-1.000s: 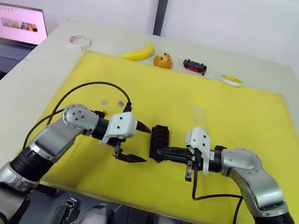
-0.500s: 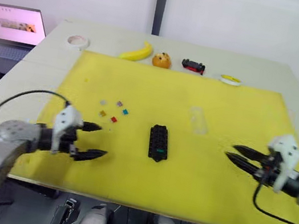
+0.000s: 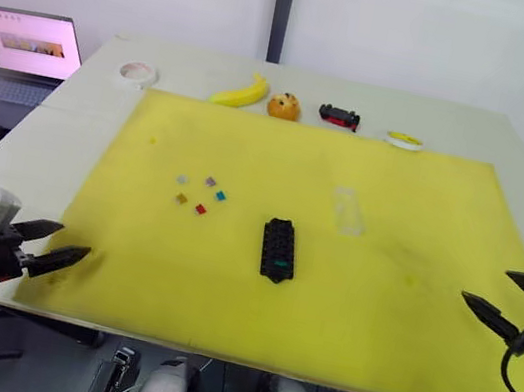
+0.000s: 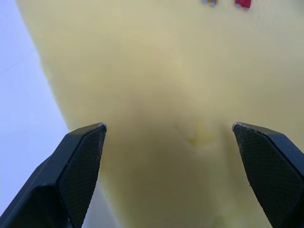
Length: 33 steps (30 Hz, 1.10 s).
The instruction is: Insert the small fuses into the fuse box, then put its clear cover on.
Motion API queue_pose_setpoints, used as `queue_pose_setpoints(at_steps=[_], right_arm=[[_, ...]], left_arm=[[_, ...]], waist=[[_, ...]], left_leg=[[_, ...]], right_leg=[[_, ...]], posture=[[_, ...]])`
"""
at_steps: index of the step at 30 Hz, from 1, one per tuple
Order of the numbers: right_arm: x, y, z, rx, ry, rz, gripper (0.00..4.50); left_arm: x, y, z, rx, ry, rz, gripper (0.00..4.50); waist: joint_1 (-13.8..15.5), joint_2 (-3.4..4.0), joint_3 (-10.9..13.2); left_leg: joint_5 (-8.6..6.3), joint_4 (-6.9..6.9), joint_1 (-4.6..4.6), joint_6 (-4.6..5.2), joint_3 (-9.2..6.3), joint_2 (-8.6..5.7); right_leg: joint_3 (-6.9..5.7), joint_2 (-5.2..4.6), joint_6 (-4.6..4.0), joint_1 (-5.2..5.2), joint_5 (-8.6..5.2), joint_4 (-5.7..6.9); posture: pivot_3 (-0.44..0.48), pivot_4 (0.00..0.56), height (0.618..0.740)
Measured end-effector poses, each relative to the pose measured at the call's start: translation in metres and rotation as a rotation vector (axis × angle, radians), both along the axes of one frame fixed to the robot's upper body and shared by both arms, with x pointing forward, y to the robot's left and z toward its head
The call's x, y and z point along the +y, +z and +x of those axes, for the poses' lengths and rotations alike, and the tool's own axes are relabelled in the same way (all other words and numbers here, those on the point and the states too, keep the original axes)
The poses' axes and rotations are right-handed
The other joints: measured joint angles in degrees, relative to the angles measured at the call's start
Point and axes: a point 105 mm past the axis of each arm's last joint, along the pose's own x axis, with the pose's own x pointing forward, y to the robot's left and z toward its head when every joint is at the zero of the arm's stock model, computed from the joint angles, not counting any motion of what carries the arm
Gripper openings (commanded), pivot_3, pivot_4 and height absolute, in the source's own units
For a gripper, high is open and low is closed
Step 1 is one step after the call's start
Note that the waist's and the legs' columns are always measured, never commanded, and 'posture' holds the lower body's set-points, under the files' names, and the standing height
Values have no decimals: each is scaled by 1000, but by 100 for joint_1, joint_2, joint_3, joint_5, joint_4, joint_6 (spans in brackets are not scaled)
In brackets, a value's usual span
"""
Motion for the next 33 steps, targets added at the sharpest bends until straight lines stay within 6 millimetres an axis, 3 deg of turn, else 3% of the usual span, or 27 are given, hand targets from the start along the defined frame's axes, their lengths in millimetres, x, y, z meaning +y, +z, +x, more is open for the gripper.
queue_pose_setpoints(at_steps=[5,9,15,21,29,33], right_arm=[[68,12,11,-44,210,83,4448],[128,21,9,-57,397,148,4448],[185,23,3,-31,585,177,4448],[217,37,12,-75,668,216,4448],[240,32,13,-42,756,195,4448],[248,25,13,-24,780,184,4448]], left_arm=[[-41,26,14,-4,-79,-131,4500],[-67,26,15,79,-122,-276,4500],[-80,24,31,199,-44,-466,4500],[-89,18,45,296,18,-596,4500],[-67,20,68,415,125,-756,4500],[-71,12,70,470,138,-761,4500]], waist=[[-13,2,-1],[-41,0,0],[-10,-3,0],[-11,-7,0],[-19,-9,-1],[-17,-9,-1]], left_leg=[[0,0,1,0,-2,1],[-1,-2,1,-3,-3,2],[0,3,2,-4,-6,-6],[0,3,3,-4,-9,-6],[2,3,3,-8,-8,-8],[4,2,2,-11,-7,-9]], right_leg=[[2,0,0,1,1,6],[2,4,4,-1,3,10],[2,2,4,3,3,13],[1,4,5,2,4,19],[0,4,6,0,5,23],[1,2,17,0,11,21]], posture=[[0,150,740],[0,150,740],[0,150,740],[0,150,740],[0,150,740],[0,150,740]])
